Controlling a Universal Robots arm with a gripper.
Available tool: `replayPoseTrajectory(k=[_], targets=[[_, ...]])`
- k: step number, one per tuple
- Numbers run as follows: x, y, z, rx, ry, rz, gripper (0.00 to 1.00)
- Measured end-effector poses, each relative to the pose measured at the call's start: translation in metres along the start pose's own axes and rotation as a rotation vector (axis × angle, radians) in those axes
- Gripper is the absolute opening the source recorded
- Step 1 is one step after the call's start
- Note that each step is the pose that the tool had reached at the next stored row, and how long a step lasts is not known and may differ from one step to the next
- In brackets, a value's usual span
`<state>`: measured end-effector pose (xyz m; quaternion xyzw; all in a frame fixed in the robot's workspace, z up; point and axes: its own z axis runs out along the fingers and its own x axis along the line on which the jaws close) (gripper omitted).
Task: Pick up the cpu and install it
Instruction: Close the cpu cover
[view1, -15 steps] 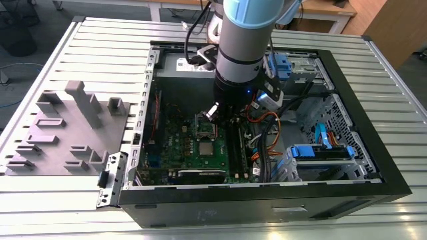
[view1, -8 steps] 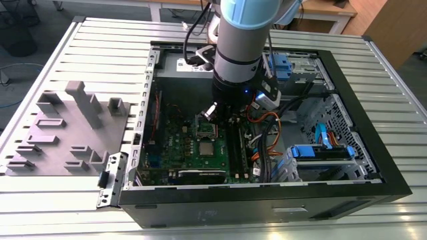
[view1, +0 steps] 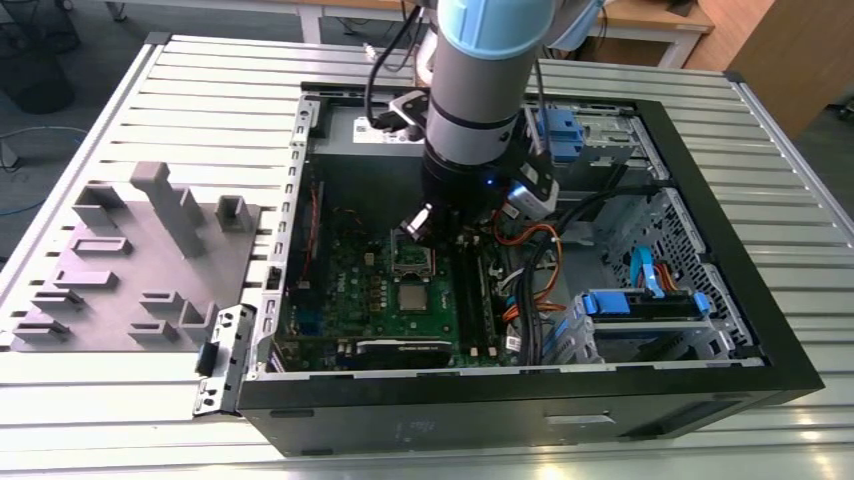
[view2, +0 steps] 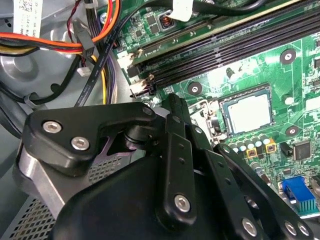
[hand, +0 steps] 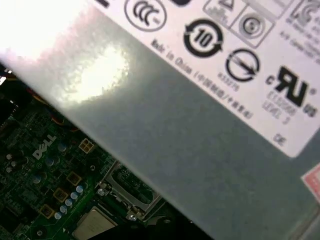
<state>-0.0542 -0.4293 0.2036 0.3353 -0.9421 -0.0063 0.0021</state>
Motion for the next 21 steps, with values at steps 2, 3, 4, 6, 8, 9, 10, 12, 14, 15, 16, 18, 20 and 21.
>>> replayPoseTrajectory(k=[2,3,4,6,8,9,10,12,14,15,16,18,20,21], targets=[[0.001,0.0012,0.0008,0.0007,-0.0006,0.0,0.11],[0.0011,0.0012,0.0015,0.0007,-0.0006,0.0,0.11],[0.0011,0.0012,0.0021,0.0007,-0.0007,0.0,0.11],[0.0012,0.0012,0.0024,0.0009,-0.0004,0.0,0.11],[0.0012,0.0013,0.0025,0.0006,-0.0006,0.0,0.11],[0.0012,0.0013,0.0025,-0.0004,-0.0017,0.0,0.11],[0.0013,0.0014,0.0025,-0.0025,-0.0039,0.0,0.11],[0.0015,0.0016,0.0023,-0.0071,-0.0094,0.0,0.11],[0.002,0.0018,0.0021,-0.0084,-0.012,0.0,0.11],[0.0023,0.0018,0.002,-0.0086,-0.0128,0.0,0.11],[0.0024,0.0018,0.0019,-0.0087,-0.0135,0.0,0.11],[0.0028,0.0016,0.0009,-0.0088,-0.0141,0.0,0.11],[0.0031,0.0013,-0.0005,-0.0091,-0.0147,0.0,0.11],[0.0033,0.0011,-0.0013,-0.0093,-0.015,0.0,0.11]])
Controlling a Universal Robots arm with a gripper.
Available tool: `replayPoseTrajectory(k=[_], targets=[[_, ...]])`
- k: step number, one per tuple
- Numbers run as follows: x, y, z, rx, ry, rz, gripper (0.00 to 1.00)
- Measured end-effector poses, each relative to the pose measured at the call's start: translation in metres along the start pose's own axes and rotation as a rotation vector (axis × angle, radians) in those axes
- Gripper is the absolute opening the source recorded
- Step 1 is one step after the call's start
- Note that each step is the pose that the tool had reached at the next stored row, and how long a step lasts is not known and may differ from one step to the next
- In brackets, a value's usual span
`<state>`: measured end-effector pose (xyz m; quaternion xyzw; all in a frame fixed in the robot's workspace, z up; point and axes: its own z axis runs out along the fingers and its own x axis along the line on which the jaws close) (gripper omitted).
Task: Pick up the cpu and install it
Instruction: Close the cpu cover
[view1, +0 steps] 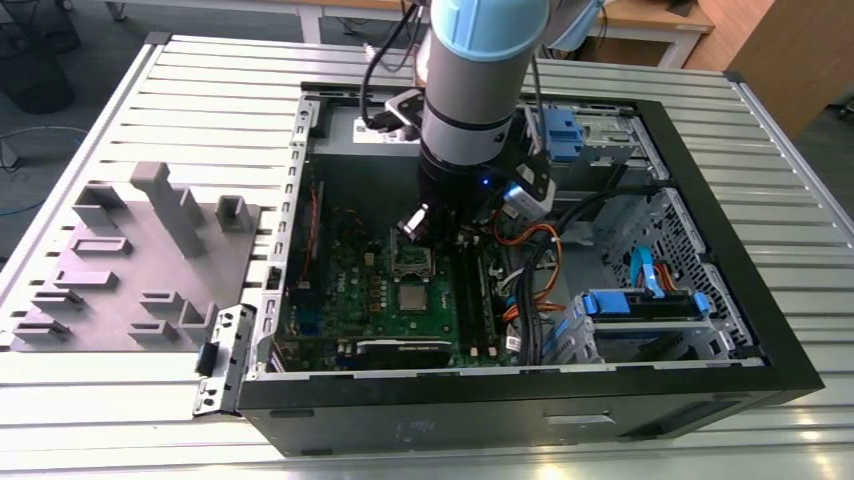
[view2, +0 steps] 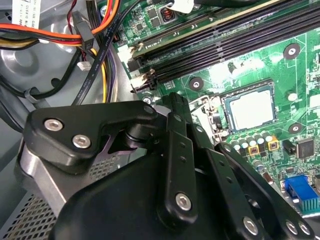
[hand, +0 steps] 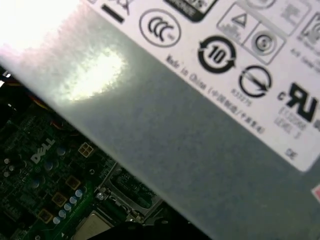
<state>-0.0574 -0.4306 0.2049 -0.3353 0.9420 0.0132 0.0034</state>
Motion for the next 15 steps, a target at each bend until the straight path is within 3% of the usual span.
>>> replayPoseTrajectory(k=[10,15], targets=[[0.0008,-0.0009,-0.0023,-0.0019,-0.0014,0.0,0.11],[0.0007,-0.0008,-0.0023,-0.0213,-0.0182,0.0,0.11]])
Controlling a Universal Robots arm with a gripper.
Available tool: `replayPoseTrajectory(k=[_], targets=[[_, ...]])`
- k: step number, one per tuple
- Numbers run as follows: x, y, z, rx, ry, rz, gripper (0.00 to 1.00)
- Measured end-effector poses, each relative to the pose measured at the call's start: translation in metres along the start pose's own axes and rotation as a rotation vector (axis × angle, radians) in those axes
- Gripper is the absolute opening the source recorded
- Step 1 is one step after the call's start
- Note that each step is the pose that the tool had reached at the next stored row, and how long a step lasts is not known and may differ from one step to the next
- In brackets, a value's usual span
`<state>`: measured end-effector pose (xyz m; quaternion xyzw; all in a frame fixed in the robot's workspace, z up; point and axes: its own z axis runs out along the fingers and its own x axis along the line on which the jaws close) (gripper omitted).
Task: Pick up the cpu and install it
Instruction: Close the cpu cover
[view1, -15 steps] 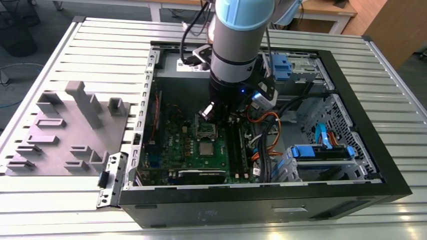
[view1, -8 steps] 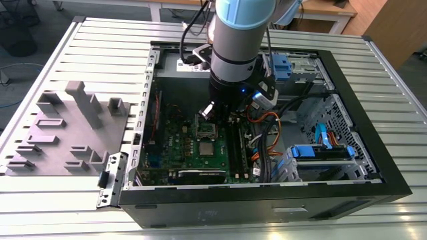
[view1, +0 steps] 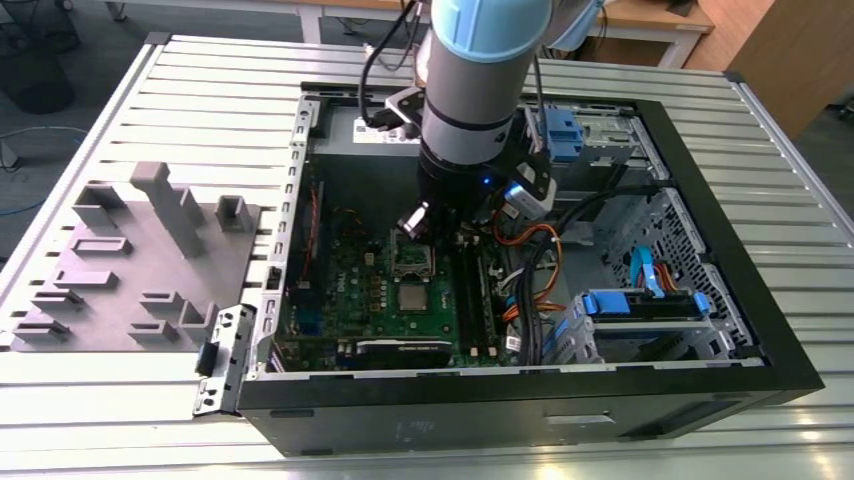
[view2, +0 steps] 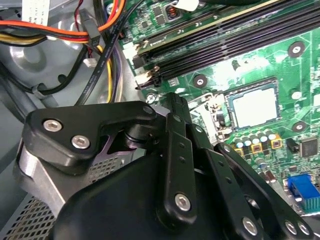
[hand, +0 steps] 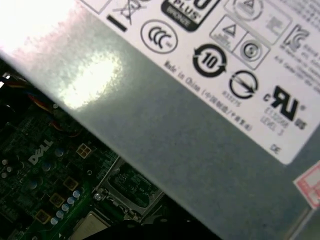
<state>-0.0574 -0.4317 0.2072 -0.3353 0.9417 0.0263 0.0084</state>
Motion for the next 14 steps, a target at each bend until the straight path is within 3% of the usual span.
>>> replayPoseTrajectory(k=[3,14], targets=[[0.0,0.0001,0.0005,-0.0086,-0.0074,0.0,0.11],[0.0001,0.0,0.003,-0.0115,-0.0098,0.0,0.11]])
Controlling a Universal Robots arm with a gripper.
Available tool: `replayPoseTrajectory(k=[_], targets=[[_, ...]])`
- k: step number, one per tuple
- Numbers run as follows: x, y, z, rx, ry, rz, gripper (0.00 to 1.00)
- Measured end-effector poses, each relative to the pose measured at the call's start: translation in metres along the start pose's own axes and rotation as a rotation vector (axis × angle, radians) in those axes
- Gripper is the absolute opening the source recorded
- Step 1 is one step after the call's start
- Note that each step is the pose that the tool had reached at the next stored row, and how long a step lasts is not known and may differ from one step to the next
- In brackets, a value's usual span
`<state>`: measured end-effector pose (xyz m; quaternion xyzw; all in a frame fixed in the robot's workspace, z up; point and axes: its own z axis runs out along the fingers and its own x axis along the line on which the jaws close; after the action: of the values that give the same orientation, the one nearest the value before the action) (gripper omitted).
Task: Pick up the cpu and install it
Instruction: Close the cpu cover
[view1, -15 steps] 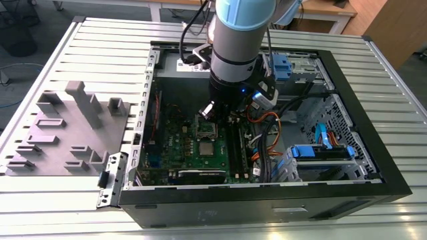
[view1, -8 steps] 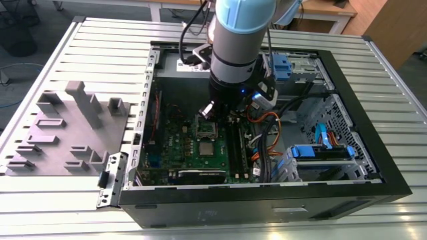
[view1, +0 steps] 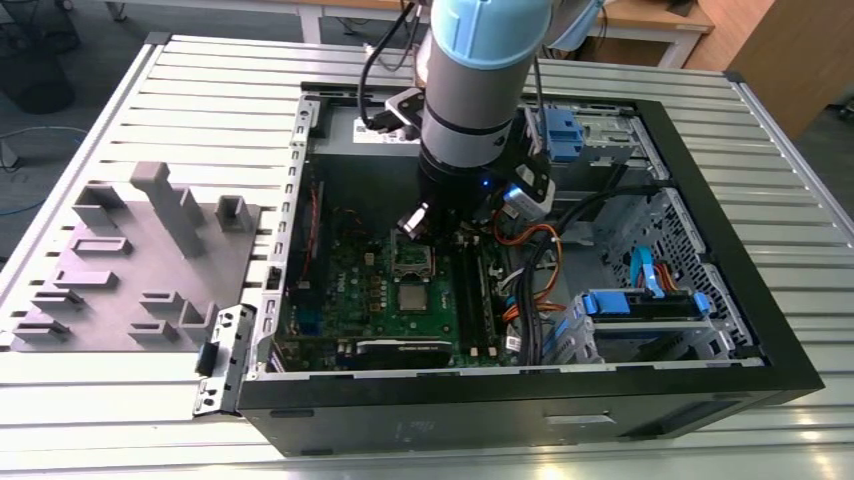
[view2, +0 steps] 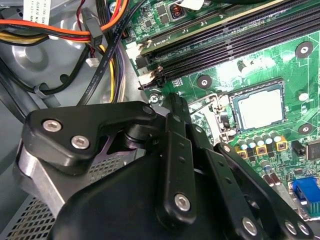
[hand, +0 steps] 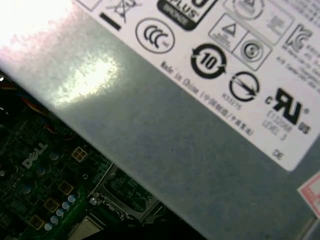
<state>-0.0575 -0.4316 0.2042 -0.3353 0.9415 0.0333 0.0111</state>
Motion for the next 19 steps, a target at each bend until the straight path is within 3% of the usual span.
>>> replayPoseTrajectory(k=[5,15,19], targets=[[0.0006,0.0006,-0.0037,-0.0004,-0.0008,0.0,0.11],[0.0059,0.001,-0.0049,0.0018,-0.0043,0.0,0.11],[0.0069,-0.0003,-0.0094,0.0018,-0.0041,0.0,0.11]])
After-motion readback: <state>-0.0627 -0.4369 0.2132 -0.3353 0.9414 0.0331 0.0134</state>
